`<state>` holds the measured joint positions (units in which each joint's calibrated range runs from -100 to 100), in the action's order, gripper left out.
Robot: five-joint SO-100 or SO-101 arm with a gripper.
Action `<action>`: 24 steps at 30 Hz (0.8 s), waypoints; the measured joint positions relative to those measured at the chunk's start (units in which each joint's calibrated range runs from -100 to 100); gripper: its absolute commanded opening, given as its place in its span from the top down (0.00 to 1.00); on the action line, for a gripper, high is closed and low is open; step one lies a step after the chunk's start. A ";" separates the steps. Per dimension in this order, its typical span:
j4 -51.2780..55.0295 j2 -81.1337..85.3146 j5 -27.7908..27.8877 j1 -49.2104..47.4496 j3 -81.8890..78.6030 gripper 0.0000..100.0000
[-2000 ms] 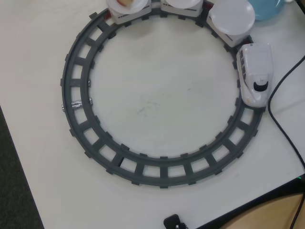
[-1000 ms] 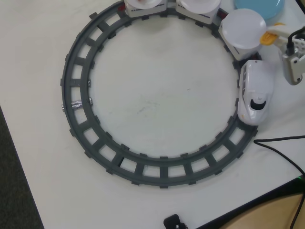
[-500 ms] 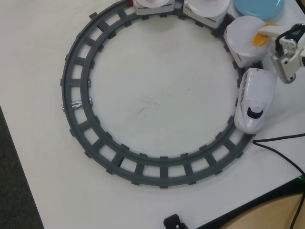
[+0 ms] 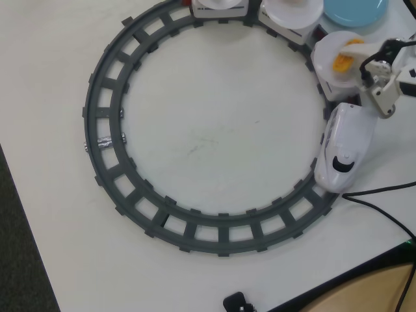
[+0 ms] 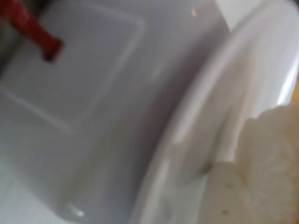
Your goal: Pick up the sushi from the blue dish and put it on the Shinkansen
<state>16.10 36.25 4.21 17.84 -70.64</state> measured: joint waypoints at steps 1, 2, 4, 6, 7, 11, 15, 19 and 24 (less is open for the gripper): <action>-0.17 -0.08 0.00 0.16 0.00 0.97; -0.17 -0.08 0.00 0.16 0.00 0.95; -0.17 -0.08 0.00 0.16 0.00 0.89; 0.09 -0.17 0.00 0.08 0.00 0.83; 0.61 -0.17 0.00 0.00 0.09 0.80; 3.85 -0.08 0.94 -0.55 1.35 0.77; 8.66 -0.08 1.36 -0.79 3.87 0.77; 13.91 -0.17 1.36 -0.79 6.39 0.77; 17.50 -0.25 1.25 1.10 9.46 0.77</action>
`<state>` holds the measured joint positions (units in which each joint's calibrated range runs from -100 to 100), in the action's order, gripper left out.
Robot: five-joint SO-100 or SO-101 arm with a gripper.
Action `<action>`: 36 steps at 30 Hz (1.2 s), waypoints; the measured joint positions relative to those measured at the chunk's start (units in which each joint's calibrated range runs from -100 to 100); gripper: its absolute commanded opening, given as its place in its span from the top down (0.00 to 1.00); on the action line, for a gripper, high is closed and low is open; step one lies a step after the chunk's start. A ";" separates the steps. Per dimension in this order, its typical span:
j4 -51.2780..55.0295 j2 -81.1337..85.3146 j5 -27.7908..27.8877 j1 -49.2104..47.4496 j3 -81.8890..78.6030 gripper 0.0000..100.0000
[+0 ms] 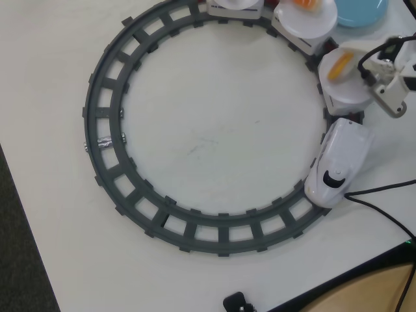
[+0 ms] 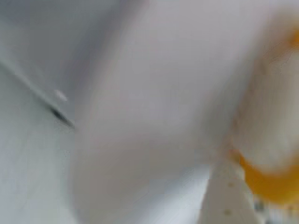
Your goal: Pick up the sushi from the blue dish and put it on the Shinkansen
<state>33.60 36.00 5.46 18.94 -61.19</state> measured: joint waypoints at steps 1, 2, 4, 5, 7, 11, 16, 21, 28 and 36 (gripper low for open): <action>-0.09 0.08 -0.31 1.42 0.72 0.77; -0.09 0.25 -0.89 3.15 1.35 0.77; -0.17 0.51 -2.72 7.56 2.61 0.77; -0.79 1.01 -3.92 10.00 2.79 0.77; -1.57 1.85 -6.43 15.12 3.15 0.77; -1.49 5.14 -9.25 22.84 3.51 0.77; 3.06 14.15 -9.57 27.73 -1.71 0.77; 3.85 26.61 -9.57 30.09 -18.46 0.77; 9.27 45.14 -9.57 30.96 -29.90 0.77; 25.98 58.69 -6.59 30.80 -34.31 0.77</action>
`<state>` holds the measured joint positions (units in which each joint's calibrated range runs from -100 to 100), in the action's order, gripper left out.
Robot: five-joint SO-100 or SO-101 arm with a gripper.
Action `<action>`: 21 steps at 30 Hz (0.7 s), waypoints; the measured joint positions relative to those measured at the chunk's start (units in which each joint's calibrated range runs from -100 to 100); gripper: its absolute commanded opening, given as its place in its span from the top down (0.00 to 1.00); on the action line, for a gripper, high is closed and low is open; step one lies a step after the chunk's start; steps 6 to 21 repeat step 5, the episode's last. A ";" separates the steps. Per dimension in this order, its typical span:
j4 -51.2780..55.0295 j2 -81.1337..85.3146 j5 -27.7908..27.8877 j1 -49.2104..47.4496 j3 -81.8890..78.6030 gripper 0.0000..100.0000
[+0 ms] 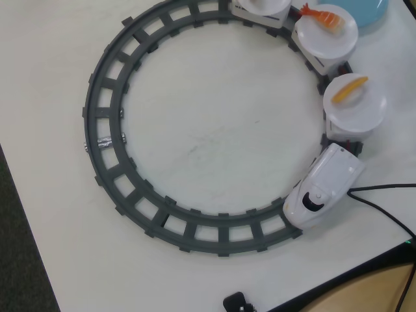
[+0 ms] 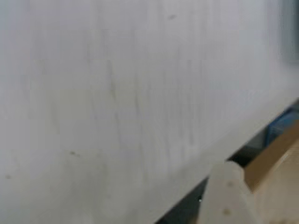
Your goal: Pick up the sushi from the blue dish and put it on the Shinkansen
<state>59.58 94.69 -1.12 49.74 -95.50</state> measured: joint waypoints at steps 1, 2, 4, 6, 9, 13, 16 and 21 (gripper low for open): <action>0.96 1.77 0.16 0.08 -0.36 0.77; 1.75 2.53 0.26 0.24 -0.54 0.77; 2.36 3.62 0.42 0.32 -0.63 0.77; 2.45 3.71 0.47 0.39 -0.72 0.77; 2.45 3.71 0.47 0.39 -0.72 0.77; 2.45 3.71 0.47 0.39 -0.72 0.77; 2.45 3.71 0.47 0.39 -0.72 0.77; 2.45 3.71 0.47 0.39 -0.72 0.77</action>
